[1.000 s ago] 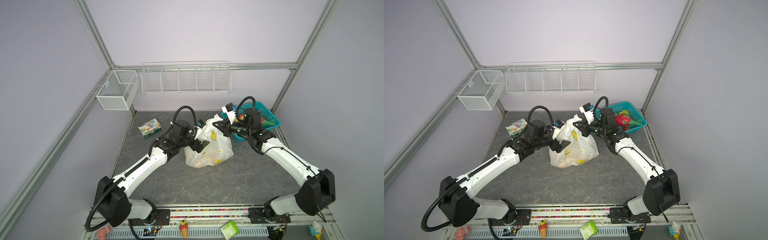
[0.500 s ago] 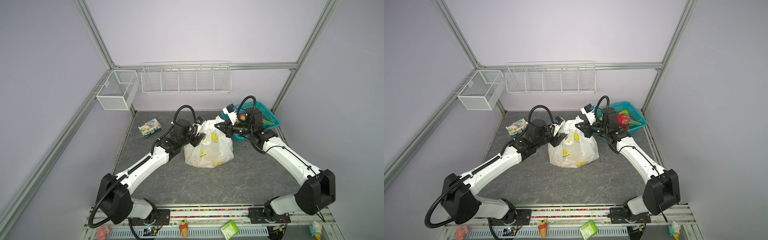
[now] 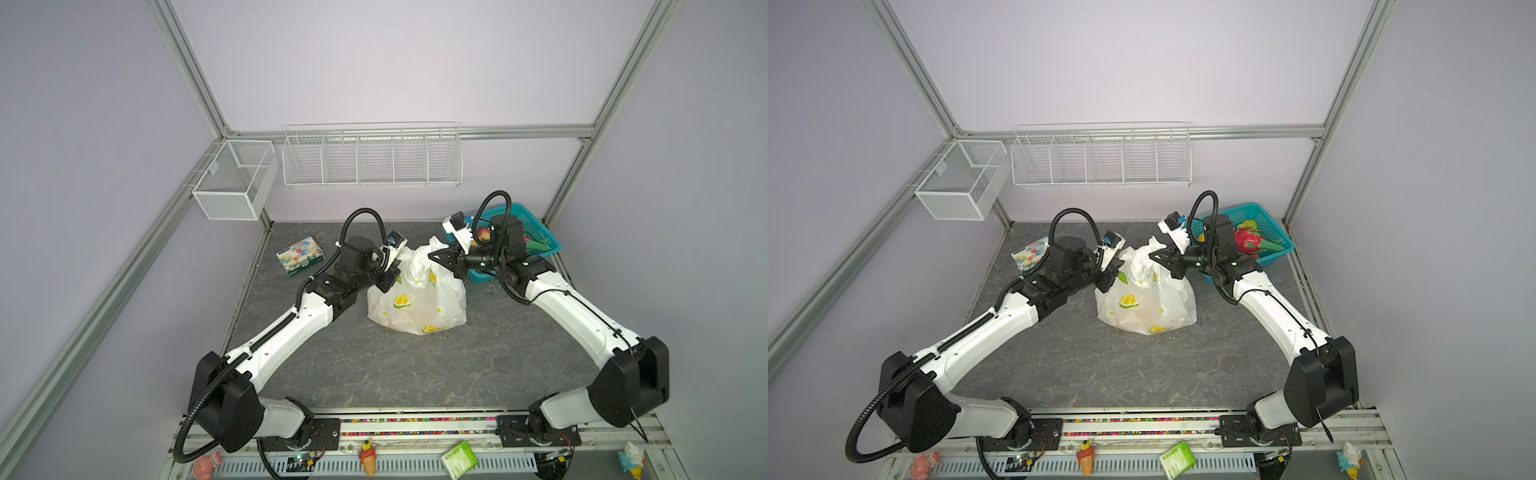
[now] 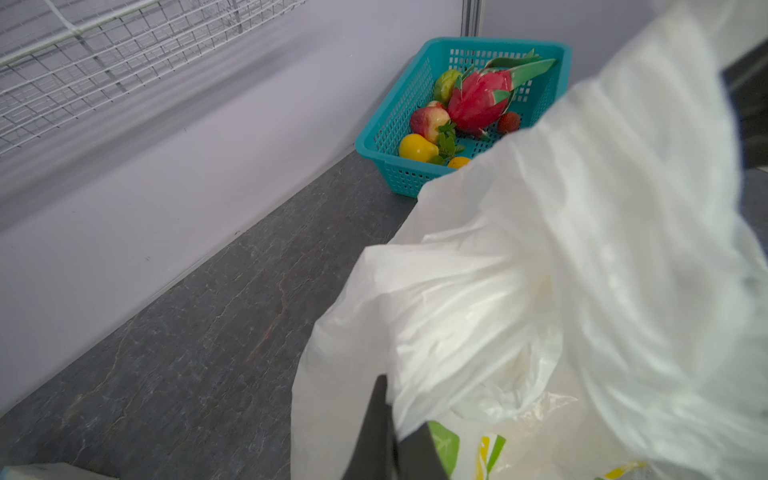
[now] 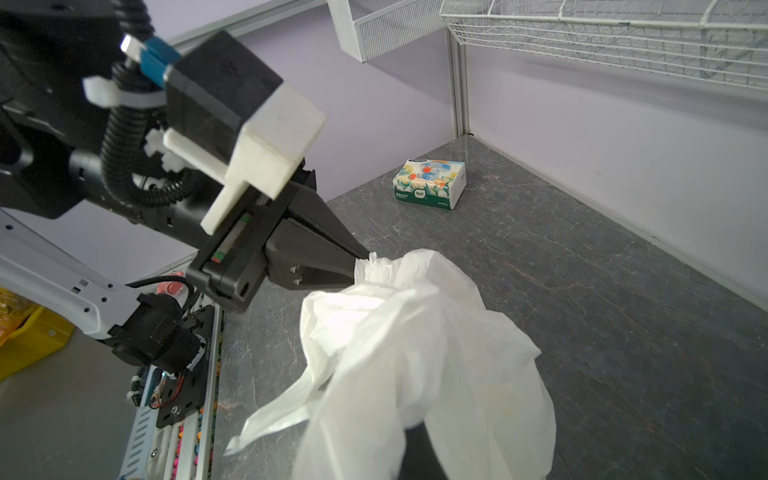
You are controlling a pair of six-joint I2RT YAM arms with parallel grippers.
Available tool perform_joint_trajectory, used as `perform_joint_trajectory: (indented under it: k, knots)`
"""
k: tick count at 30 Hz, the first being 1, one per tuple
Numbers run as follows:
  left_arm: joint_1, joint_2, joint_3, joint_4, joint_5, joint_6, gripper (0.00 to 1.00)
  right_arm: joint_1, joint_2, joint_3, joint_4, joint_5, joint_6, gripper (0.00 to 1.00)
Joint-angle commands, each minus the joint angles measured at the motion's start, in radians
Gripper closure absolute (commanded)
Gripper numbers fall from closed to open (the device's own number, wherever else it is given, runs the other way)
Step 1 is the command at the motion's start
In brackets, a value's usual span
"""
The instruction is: Place the fake fruits into the plastic bag and tie a complex knot
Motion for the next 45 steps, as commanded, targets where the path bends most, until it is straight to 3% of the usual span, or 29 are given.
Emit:
perform_joint_trajectory:
  k: [1,7,12,15,25,33,45]
  knots:
    - [0.022,-0.030,0.036,-0.047,0.061,-0.026,1.00,-0.012,0.009,0.025,-0.051,-0.013,-0.137,0.93]
    - [0.022,0.012,0.088,-0.178,0.117,0.025,0.98,-0.013,0.040,0.046,-0.072,-0.012,-0.198,0.93]
    - [0.022,0.022,0.121,-0.219,0.169,0.064,0.66,-0.012,0.047,0.055,-0.068,-0.034,-0.205,0.94]
    - [0.022,0.015,0.143,-0.223,0.217,0.093,0.54,-0.013,0.046,0.056,-0.067,-0.041,-0.209,0.93]
    - [0.034,0.098,0.336,-0.390,0.392,0.199,0.39,-0.010,0.046,0.061,-0.068,-0.060,-0.214,0.93]
    - [0.036,0.222,0.469,-0.464,0.415,0.189,0.35,-0.011,0.038,0.058,-0.070,-0.064,-0.218,0.93]
    - [0.047,0.337,0.577,-0.557,0.427,0.217,0.50,-0.010,0.025,0.055,-0.067,-0.078,-0.219,0.93]
